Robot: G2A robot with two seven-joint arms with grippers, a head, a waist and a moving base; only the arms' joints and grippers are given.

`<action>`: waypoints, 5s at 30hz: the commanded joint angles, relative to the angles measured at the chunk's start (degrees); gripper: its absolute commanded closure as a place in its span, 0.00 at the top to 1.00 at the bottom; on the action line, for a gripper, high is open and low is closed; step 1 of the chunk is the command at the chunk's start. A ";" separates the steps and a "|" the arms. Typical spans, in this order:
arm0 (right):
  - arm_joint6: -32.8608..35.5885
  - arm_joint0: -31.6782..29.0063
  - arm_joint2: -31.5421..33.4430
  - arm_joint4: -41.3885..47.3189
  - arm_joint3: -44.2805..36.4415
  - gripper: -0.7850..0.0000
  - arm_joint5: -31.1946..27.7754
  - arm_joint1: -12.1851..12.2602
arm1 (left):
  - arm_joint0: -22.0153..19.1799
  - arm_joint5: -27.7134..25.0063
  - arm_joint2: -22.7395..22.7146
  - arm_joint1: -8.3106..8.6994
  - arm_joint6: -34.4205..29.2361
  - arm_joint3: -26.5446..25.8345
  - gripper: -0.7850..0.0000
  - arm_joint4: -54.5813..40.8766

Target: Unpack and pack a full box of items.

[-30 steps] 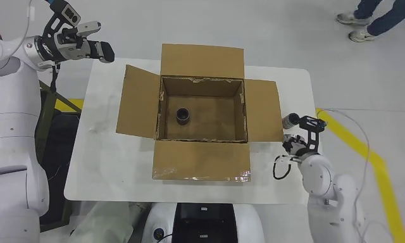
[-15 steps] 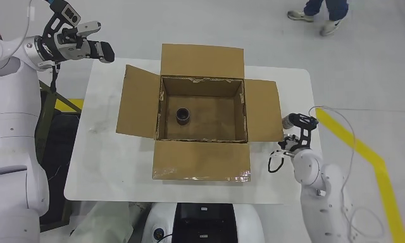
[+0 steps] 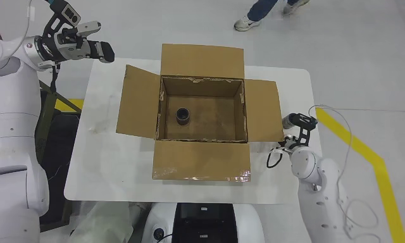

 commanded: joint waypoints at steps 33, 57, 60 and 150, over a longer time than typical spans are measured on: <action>-0.16 -3.73 1.46 -3.53 -11.76 0.64 4.30 0.69 | 0.00 0.00 0.00 0.00 0.00 0.00 1.00 0.00; -3.86 -4.29 -6.22 -8.97 -27.22 0.72 -1.12 0.60 | 0.00 0.00 0.00 0.00 0.00 0.00 1.00 0.00; -3.86 -3.07 -7.98 -9.21 -27.38 0.72 -2.17 0.53 | 0.00 0.00 0.00 0.00 0.00 0.00 1.00 0.00; 1.13 43.48 -43.85 13.01 29.40 0.89 -36.39 -7.49 | 0.00 0.00 0.00 0.00 0.00 0.00 1.00 0.00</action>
